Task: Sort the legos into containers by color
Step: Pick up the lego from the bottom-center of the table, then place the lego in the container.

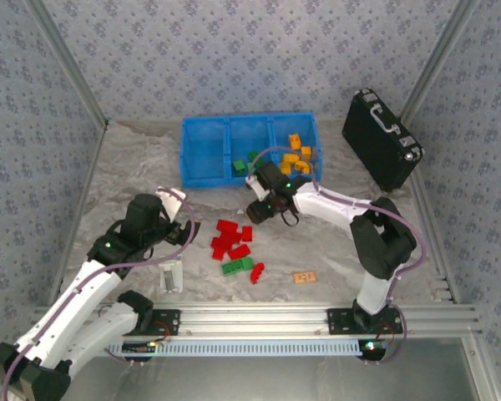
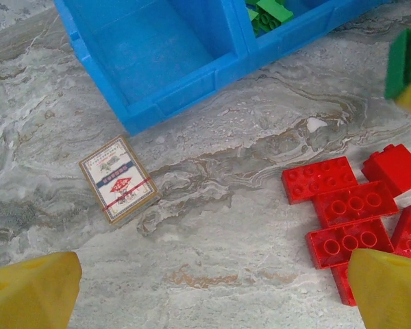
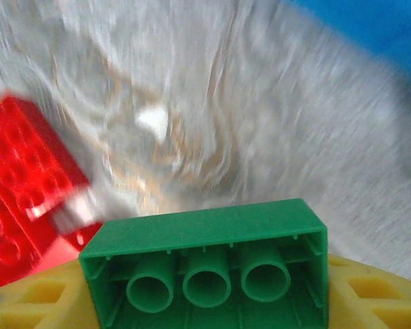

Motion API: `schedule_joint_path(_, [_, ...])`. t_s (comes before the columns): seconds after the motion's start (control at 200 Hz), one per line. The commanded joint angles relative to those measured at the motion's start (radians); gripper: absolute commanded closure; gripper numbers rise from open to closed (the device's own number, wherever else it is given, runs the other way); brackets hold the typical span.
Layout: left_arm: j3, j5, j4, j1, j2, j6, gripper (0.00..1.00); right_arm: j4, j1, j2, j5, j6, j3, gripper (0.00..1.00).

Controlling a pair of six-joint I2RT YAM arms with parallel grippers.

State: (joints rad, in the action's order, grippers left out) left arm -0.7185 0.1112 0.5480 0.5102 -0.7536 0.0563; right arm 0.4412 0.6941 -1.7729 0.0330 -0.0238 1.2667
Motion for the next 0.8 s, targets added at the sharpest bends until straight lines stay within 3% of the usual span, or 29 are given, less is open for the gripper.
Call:
schedule_joint_path(0.0, [-0.016, -0.024, -0.018, -0.008, 0.016, 0.014, 0.00, -0.030, -0.024, -0.022, -0.019, 0.048, 0.092, 0.41])
schedule_joint_path(0.275, [-0.010, -0.039, -0.022, -0.007, 0.018, 0.016, 0.00, -0.023, -0.092, -0.256, -0.029, 0.066, 0.431, 0.41])
schedule_joint_path(0.52, [0.003, -0.119, -0.033, -0.007, 0.021, 0.030, 0.04, 0.081, -0.133, -0.485, -0.043, -0.002, 0.763, 0.41])
schedule_joint_path(0.68, [0.010, -0.136, -0.045, -0.007, 0.006, 0.032, 0.03, 0.120, -0.145, -0.556, -0.054, -0.039, 0.877, 0.38])
schedule_joint_path(0.795, [0.002, -0.140, -0.043, -0.007, -0.022, 0.034, 0.03, 0.146, -0.149, -0.596, -0.044, -0.036, 0.940, 0.30])
